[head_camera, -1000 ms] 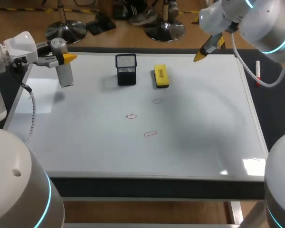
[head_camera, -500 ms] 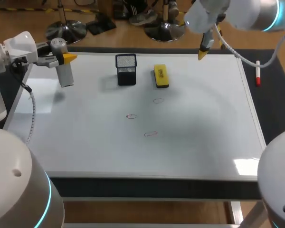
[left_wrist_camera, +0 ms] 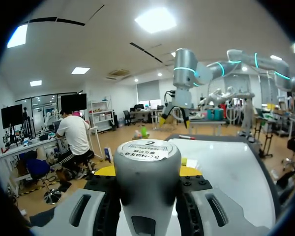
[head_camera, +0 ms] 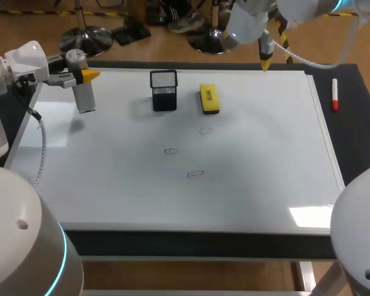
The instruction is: Pick up the inspection probe, press it on each red-marked spot on the whiteboard one by one, put down the probe, pick up the eraser, and wipe off all the red marks.
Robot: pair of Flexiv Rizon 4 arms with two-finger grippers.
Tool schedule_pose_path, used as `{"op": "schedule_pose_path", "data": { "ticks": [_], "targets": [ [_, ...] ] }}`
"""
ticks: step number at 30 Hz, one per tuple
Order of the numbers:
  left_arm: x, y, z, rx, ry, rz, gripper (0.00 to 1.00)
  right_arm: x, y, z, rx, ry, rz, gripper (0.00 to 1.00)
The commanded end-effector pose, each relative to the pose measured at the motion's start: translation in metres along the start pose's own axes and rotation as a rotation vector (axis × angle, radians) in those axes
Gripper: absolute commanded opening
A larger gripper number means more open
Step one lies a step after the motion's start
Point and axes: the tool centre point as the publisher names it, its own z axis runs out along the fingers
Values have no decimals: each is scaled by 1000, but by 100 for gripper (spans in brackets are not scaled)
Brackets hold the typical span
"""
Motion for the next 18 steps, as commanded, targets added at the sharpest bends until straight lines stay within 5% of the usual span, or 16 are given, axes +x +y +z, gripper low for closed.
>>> {"op": "schedule_pose_path", "data": {
  "ticks": [1,18],
  "targets": [
    [0,0,0,3,0,1,0,-4,1,-2,17,244,0,100],
    [0,0,0,3,0,1,0,-5,51,58,-70,198,-396,100]
  ]
}}
